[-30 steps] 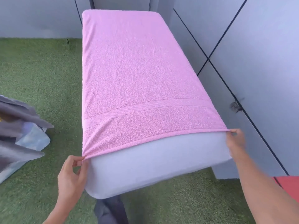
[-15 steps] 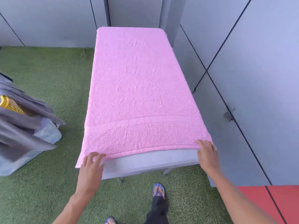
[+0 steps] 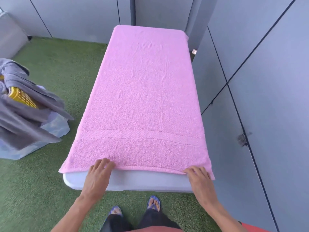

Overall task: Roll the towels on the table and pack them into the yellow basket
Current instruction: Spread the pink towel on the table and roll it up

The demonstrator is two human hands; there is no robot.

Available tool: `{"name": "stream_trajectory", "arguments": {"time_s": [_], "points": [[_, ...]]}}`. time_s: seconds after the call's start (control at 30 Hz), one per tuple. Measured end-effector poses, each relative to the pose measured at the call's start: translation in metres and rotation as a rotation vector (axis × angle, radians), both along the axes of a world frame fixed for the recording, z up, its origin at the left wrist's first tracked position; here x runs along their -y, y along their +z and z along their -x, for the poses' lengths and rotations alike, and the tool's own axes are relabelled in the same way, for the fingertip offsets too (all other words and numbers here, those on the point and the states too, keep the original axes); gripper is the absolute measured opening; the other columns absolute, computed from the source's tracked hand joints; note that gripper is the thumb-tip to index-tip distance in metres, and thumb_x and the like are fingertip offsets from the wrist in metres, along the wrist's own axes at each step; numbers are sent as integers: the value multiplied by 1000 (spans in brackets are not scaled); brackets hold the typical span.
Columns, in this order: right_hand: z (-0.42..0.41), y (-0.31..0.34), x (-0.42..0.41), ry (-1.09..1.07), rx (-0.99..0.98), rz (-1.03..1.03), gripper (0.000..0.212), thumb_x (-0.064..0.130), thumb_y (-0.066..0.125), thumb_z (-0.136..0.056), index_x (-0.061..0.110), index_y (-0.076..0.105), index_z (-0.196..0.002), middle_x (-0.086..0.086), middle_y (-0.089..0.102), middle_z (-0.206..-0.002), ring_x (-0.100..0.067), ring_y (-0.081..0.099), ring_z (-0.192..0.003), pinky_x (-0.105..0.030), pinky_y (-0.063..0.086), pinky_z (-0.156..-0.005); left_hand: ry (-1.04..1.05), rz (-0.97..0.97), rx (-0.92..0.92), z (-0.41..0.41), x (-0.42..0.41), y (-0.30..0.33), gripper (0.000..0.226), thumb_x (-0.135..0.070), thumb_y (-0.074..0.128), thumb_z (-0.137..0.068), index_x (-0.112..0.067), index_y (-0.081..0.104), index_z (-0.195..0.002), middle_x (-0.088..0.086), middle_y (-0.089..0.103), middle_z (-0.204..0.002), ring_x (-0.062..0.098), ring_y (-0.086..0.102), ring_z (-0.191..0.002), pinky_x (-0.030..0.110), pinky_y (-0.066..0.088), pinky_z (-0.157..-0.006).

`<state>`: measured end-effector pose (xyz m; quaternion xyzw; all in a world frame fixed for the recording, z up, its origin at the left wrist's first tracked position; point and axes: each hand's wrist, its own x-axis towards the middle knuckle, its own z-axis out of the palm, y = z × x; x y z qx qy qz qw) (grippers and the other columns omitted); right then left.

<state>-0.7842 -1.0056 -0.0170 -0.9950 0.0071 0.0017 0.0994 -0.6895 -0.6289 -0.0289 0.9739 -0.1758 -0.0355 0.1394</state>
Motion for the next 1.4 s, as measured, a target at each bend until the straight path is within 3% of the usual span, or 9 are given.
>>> {"name": "stream_trajectory", "arguments": {"time_s": [0.1,0.2,0.4,0.77,0.87,0.97,1.17,1.3,1.4], "points": [[-2,0,8,29,-22,-16,37,7,78,-73,28,65,-101,15,58,-98,-8,44,-95,-25,47,-76,-87,-42,-21,4,-10,1,27,-10,59,-80,-22,56,-104,-2,51,-108,21,54,-90,34,50,-70],[-4,-1,13,6,-41,-31,41,4,74,-75,28,62,-105,14,54,-104,-8,45,-99,-26,48,-80,-48,-51,-76,7,-25,-2,60,7,77,-64,-21,55,-113,0,52,-113,19,54,-92,32,51,-71],[-2,-3,32,-165,-48,-120,39,-6,69,-77,23,65,-102,15,54,-101,-8,46,-97,-21,36,-83,93,-114,-71,-8,-69,3,79,25,71,-43,-17,55,-108,2,54,-103,23,55,-81,29,43,-53],[-2,2,58,-160,-260,-277,39,4,59,-92,43,61,-93,27,59,-101,11,49,-97,-7,35,-86,40,92,-192,-35,-114,-4,36,3,71,-79,-29,60,-89,-16,58,-83,12,54,-74,30,46,-53],[-18,13,59,-200,-356,-353,52,2,58,-90,53,59,-78,18,64,-87,4,57,-92,-9,39,-77,130,225,-361,-55,-117,1,28,-9,69,-86,-35,60,-79,-13,66,-79,6,63,-76,28,50,-67],[-27,20,56,-293,-387,-394,38,5,66,-86,42,60,-77,14,66,-86,0,61,-86,-19,42,-76,139,300,-429,-65,-117,9,21,-16,72,-84,-35,62,-82,-11,67,-80,4,64,-79,24,51,-73],[-19,24,43,-434,-205,-43,24,23,76,-77,39,57,-75,17,48,-80,-9,42,-84,-30,29,-74,232,38,-98,-53,-111,19,25,-33,82,-70,-32,58,-75,-11,52,-76,16,47,-75,34,41,-64],[-10,8,33,-368,-138,-268,42,0,65,-84,38,49,-75,17,51,-82,0,54,-74,-29,39,-65,130,60,-14,-31,-99,8,29,-2,81,-69,-19,63,-83,-7,53,-80,17,51,-75,25,38,-48],[1,7,28,-289,-107,-233,35,5,69,-81,35,55,-90,20,52,-96,1,47,-88,-27,39,-79,113,138,105,-21,-100,-9,23,-5,73,-79,-13,63,-97,5,57,-96,24,52,-86,40,50,-57]]}}
